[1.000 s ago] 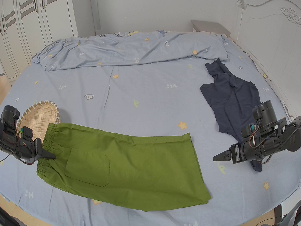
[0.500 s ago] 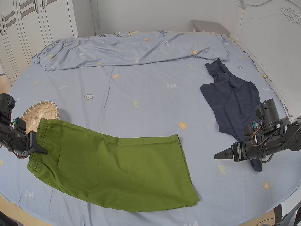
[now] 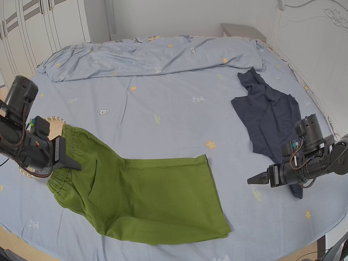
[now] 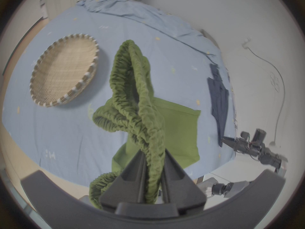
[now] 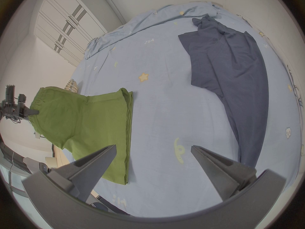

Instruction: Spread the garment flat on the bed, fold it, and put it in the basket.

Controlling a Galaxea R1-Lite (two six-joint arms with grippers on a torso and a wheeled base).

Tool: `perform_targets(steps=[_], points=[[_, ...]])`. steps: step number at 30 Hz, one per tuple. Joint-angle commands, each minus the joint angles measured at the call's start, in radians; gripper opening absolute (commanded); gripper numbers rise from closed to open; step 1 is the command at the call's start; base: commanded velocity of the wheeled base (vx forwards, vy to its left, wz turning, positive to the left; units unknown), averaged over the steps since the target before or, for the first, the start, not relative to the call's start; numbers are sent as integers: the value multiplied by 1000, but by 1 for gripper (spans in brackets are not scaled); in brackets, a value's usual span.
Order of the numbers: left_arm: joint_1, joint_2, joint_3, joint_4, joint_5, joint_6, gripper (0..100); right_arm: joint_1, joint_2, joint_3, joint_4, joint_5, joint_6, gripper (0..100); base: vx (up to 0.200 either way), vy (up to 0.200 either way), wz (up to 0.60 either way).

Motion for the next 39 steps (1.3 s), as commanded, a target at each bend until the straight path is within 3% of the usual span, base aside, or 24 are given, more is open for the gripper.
perform_targets(steps=[1, 5, 12, 18, 23, 32, 39], points=[[-203, 7, -110, 17, 75, -43, 0, -1, 2, 0, 0, -2, 0, 100, 0, 0, 0], [-351, 71, -163, 16, 106, -101, 0, -6, 1, 0, 0, -2, 0, 100, 0, 0, 0], [-435, 206, -251, 16, 197, -108, 0, -3, 1, 0, 0, -4, 0, 100, 0, 0, 0], [-512, 252, -284, 16, 204, -109, 0, -6, 2, 0, 0, -4, 0, 100, 0, 0, 0], [-601, 321, -347, 16, 281, -135, 0, -1, 7, 3, 0, -2, 0, 100, 0, 0, 0], [-676, 392, -347, -30, 307, -163, 0, -1, 7, 3, 0, -4, 0, 100, 0, 0, 0], [-679, 405, -347, -66, 309, -163, 0, 0, 8, 4, 0, -4, 0, 100, 0, 0, 0]])
